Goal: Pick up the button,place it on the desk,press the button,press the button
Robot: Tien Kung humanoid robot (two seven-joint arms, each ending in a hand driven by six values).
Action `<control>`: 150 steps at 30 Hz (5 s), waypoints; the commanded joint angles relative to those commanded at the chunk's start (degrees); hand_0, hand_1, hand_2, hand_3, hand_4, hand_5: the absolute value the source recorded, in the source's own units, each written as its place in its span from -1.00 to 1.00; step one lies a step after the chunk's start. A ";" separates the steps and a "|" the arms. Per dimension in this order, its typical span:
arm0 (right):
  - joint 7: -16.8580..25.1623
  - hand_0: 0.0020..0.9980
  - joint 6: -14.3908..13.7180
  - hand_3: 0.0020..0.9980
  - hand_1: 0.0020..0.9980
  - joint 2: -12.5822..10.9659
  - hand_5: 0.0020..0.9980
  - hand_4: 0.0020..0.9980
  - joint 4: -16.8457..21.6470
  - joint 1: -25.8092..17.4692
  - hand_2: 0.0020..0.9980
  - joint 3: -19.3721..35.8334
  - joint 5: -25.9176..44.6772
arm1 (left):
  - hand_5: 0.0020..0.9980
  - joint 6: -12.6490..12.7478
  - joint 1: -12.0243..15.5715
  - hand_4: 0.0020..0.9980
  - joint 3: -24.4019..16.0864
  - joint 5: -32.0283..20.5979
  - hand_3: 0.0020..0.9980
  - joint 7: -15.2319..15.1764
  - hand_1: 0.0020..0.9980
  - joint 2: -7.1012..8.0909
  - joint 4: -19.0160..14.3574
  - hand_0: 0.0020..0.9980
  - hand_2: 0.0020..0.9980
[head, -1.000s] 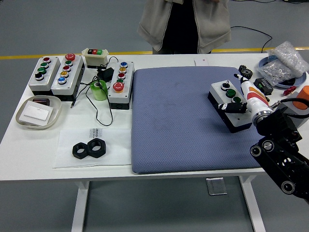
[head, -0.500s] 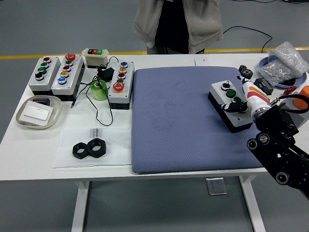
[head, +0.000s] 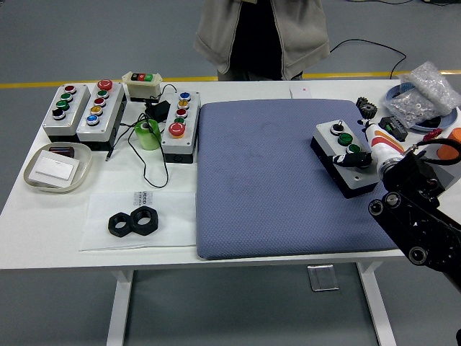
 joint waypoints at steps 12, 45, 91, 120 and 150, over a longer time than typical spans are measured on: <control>-0.75 0.82 0.35 0.75 0.33 -0.34 -0.53 1.00 -0.68 -0.46 0.32 -0.19 -0.27 | 1.00 0.04 0.18 0.30 -0.19 0.57 0.67 0.09 0.66 0.04 -0.06 0.40 0.77; -0.99 -0.18 2.44 0.28 -0.21 -3.67 -0.84 0.68 1.08 0.44 -0.12 -4.87 -5.39 | 1.00 -0.06 -0.02 0.30 0.40 -0.44 0.66 -0.18 0.66 0.12 -0.01 0.40 0.77; 43.96 -0.22 6.70 0.32 -0.19 -27.48 -1.00 0.76 13.23 10.25 -0.10 -30.26 8.14 | 1.00 0.19 0.18 0.30 -0.51 0.54 0.67 0.24 0.66 -0.12 0.10 0.42 0.77; 48.62 -0.15 3.76 0.39 -0.12 -28.93 -1.00 0.77 11.31 14.55 -0.02 -41.22 11.85 | 1.00 0.15 -0.16 0.29 -0.41 0.48 0.67 0.30 0.67 -0.23 0.06 0.45 0.77; 47.22 0.72 4.36 0.74 0.53 -28.06 -1.00 0.80 9.52 14.57 0.59 -42.24 10.57 | 1.00 0.11 -0.35 0.29 -0.27 0.26 0.66 0.29 0.67 -0.22 0.04 0.46 0.77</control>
